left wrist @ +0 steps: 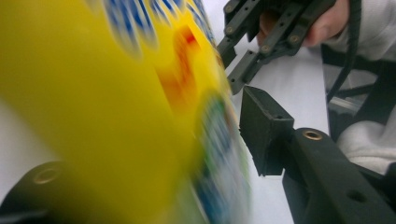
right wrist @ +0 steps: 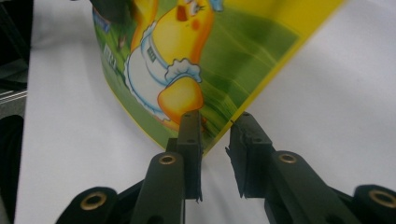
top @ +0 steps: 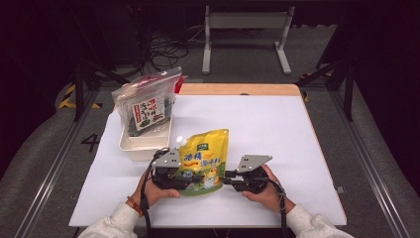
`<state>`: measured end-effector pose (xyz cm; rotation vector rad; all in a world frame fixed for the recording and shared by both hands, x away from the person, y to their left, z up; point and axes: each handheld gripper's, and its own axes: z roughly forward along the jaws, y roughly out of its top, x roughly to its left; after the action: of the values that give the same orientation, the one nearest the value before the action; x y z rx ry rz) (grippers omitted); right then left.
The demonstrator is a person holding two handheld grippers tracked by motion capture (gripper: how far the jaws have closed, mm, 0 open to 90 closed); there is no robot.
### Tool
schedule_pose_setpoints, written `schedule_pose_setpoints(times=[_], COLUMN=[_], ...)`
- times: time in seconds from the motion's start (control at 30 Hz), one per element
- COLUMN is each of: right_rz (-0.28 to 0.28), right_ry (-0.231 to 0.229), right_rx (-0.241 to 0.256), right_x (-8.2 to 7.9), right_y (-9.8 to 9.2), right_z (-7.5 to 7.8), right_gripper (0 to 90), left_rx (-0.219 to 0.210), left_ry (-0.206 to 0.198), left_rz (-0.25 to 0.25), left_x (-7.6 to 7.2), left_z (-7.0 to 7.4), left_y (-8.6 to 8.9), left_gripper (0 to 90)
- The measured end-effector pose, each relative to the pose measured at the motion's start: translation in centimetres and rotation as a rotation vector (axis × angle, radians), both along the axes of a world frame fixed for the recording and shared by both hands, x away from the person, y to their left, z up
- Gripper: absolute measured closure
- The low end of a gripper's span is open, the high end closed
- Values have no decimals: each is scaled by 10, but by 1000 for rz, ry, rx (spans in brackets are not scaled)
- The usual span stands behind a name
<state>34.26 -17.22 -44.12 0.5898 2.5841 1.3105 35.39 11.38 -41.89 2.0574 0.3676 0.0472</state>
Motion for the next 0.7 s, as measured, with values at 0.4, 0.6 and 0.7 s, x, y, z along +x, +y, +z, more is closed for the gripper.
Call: schedule_pose_setpoints(times=[0.4,0.6,0.7], right_rz=[4,-48,-55], right_ry=[-24,2,12], right_rx=[-28,-47,-47], right_x=[-5,-8,-11], right_y=[5,-6,-19], right_z=[1,3,5], right_gripper=[642,385,349], left_rx=[-95,-113,-115], left_ry=[-63,-91,-102], left_rz=[-4,43,43], left_x=[-6,-8,-9], left_z=[11,16,19], left_y=[14,23,25], left_gripper=[810,846,849])
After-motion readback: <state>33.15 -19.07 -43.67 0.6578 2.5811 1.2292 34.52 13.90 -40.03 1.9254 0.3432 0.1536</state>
